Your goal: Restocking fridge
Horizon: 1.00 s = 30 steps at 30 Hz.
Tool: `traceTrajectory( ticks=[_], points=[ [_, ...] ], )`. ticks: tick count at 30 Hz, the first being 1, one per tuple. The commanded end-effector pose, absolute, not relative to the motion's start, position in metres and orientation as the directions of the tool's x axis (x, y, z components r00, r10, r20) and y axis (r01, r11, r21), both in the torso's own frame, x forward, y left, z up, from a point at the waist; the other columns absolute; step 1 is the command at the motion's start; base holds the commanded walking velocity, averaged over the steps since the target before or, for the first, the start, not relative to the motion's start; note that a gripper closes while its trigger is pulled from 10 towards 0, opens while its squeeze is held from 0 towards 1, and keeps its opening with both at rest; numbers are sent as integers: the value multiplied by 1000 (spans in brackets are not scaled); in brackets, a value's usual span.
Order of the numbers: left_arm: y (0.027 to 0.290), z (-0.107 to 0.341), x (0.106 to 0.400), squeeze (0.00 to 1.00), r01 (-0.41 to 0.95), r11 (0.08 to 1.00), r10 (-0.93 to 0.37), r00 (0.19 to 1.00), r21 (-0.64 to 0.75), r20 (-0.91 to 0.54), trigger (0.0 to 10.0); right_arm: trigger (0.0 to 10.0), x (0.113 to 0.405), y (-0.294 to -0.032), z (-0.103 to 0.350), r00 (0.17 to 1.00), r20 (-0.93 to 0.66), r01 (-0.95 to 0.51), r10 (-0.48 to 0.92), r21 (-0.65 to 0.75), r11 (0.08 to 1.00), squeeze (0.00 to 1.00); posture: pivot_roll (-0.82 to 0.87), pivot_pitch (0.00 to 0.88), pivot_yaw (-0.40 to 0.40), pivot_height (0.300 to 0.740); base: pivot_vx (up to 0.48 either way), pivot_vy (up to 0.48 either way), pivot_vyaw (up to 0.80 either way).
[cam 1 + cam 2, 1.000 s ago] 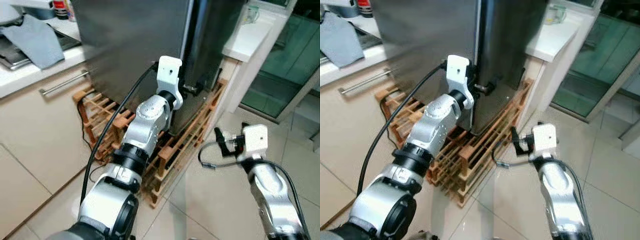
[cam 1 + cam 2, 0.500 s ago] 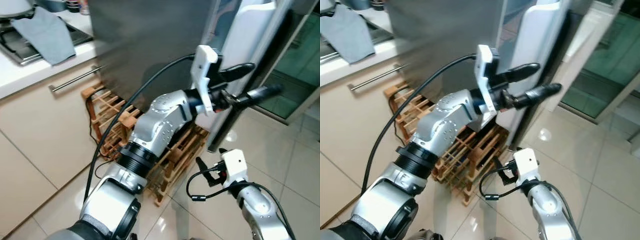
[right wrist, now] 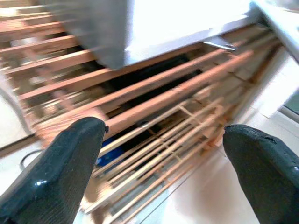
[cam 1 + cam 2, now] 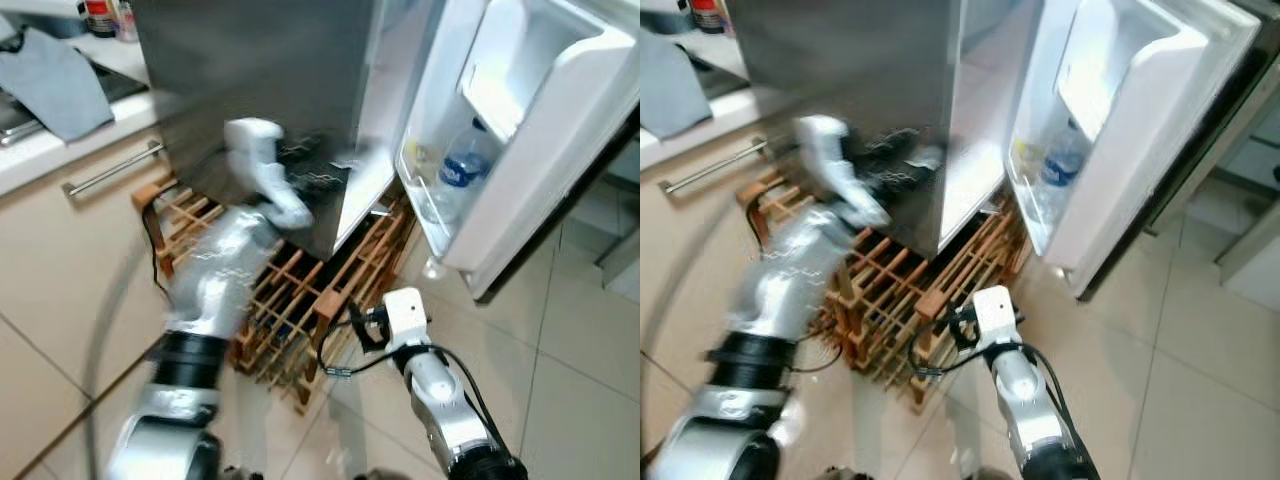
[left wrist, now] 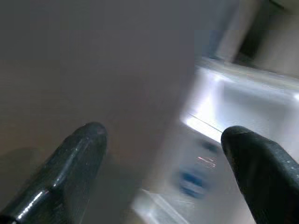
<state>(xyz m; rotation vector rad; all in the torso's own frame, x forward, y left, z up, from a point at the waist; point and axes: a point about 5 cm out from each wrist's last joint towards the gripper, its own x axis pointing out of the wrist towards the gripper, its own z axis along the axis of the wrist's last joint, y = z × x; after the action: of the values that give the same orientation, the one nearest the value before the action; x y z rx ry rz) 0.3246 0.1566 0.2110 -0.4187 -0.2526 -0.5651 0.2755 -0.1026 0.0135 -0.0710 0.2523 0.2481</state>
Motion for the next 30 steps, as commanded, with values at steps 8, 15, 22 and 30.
traceTrajectory(
  ticks=[8,15,22,30],
  points=[
    [167,197,295,0,466,857,-414,877,-222,243,10000,10000,308,-70,32,950,-231,-210,209,20,977,106,19,0,-50,740,0,0,595],
    [126,165,311,0,315,901,-292,949,-298,121,10000,10000,328,-146,85,994,34,-103,101,77,992,110,-50,0,5,740,0,0,584],
    [128,167,326,0,211,967,-197,975,-141,102,10000,10000,318,-149,99,992,107,-74,68,54,996,118,-110,0,55,740,0,0,577],
    [179,138,318,0,-133,988,136,990,75,-36,10000,10000,310,-150,109,989,123,-89,85,28,996,118,-56,0,19,740,0,0,578]
  ],
)
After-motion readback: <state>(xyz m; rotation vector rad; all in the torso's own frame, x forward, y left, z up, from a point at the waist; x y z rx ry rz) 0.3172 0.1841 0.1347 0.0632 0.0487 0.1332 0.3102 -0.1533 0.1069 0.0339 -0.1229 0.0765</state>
